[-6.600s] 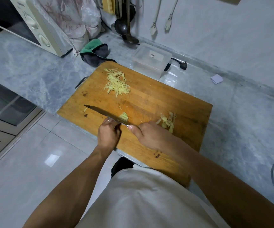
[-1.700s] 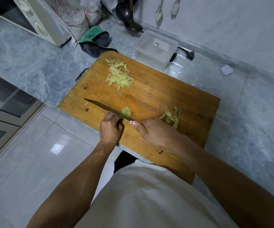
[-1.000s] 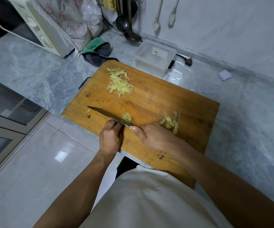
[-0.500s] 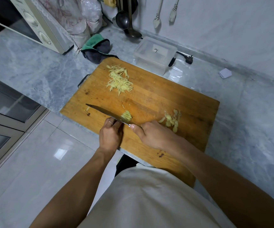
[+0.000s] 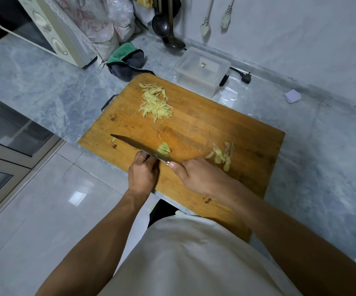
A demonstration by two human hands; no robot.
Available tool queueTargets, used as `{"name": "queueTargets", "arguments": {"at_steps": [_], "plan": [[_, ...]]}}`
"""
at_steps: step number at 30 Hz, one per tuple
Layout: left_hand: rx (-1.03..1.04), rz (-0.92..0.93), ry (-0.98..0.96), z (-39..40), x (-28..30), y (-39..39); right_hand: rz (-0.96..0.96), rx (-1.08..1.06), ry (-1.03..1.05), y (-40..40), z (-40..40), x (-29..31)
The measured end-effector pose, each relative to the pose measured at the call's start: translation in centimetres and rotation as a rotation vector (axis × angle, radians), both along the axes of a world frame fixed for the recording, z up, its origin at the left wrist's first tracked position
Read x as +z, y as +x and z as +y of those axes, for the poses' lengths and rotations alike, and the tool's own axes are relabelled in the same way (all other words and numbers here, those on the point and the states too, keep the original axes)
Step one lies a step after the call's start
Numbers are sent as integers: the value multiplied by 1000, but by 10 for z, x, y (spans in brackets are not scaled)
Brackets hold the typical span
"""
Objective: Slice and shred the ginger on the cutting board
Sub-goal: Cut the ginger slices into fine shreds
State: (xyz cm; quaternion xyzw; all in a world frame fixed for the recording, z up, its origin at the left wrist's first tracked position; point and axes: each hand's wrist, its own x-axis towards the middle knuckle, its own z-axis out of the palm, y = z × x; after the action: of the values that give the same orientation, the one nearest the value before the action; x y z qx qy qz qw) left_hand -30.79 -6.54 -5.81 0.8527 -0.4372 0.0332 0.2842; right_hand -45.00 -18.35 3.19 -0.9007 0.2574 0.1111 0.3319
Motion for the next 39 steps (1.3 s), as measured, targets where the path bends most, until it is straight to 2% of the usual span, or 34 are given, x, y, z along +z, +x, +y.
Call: {"name": "queueTargets", "arguments": {"at_steps": [22,39], "plan": [[6,-7,-84,-2,-10,3,18,-21,27,2,-2,3],[-9,22,-18,0,-6,-5,11,-27,68,2,-3,5]]}}
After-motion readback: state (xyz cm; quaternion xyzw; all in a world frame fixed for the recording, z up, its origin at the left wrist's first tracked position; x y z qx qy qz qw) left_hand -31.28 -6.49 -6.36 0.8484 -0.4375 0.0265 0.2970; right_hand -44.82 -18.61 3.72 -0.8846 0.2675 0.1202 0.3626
